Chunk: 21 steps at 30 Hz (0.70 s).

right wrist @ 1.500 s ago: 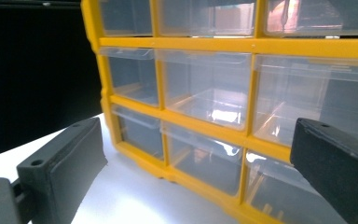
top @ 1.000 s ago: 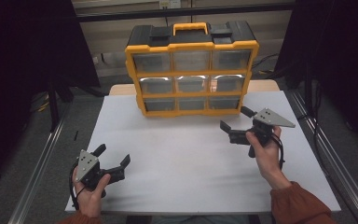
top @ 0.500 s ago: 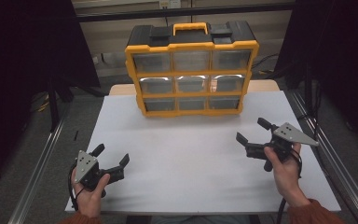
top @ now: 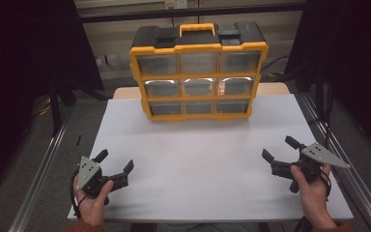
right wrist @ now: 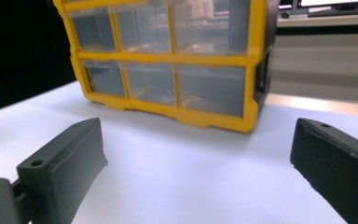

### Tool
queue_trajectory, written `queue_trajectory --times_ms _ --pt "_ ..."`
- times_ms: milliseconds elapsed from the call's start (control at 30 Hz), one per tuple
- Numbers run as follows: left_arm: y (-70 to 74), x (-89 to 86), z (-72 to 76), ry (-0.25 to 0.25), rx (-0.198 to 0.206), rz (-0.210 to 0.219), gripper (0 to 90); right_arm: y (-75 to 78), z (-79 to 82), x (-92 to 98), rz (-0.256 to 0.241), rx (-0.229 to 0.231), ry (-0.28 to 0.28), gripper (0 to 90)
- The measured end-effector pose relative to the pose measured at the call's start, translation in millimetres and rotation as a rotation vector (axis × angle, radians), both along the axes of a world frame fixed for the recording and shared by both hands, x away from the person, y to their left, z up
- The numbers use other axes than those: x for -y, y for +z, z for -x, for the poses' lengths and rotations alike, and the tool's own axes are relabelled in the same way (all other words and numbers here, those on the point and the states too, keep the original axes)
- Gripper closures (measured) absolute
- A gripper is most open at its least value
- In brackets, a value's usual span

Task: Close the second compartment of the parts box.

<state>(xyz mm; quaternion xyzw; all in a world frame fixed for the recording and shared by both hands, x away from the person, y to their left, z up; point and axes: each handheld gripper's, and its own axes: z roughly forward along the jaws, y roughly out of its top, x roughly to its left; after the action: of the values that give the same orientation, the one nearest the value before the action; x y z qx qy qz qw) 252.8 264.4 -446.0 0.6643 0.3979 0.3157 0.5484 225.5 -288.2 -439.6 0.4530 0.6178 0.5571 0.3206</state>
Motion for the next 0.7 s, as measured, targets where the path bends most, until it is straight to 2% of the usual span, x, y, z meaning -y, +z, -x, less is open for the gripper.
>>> queue_trajectory --times_ms 167,267,333,400,467,600,700 --pt "-0.5 -3.6 1.9 0.004 -0.007 -0.001 2.7 -10.0 8.5 6.9 0.034 -0.043 -0.026 2.4" --pt "-0.5 -5.4 3.2 0.004 0.002 0.012 2.8 -14.0 12.5 12.5 0.047 -0.048 -0.042 2.3" --pt "0.0 -5.7 5.2 0.019 0.000 0.003 2.8 -16.6 15.6 16.0 0.054 -0.053 -0.045 2.0" --pt "-0.6 -5.4 5.3 0.007 -0.003 -0.002 2.8 -19.1 18.5 19.1 0.064 -0.057 -0.054 1.9" --pt "-0.6 -4.5 6.2 0.013 -0.006 -0.012 2.8 -20.9 21.6 21.5 0.062 -0.060 -0.060 1.7" --pt "-0.1 -5.9 5.8 0.007 0.000 0.005 2.8 -24.0 27.4 25.5 0.053 -0.067 -0.077 1.7" --pt "-0.1 -5.9 5.9 0.016 -0.002 0.004 2.8 -23.5 28.7 25.5 0.071 -0.051 -0.096 2.5"
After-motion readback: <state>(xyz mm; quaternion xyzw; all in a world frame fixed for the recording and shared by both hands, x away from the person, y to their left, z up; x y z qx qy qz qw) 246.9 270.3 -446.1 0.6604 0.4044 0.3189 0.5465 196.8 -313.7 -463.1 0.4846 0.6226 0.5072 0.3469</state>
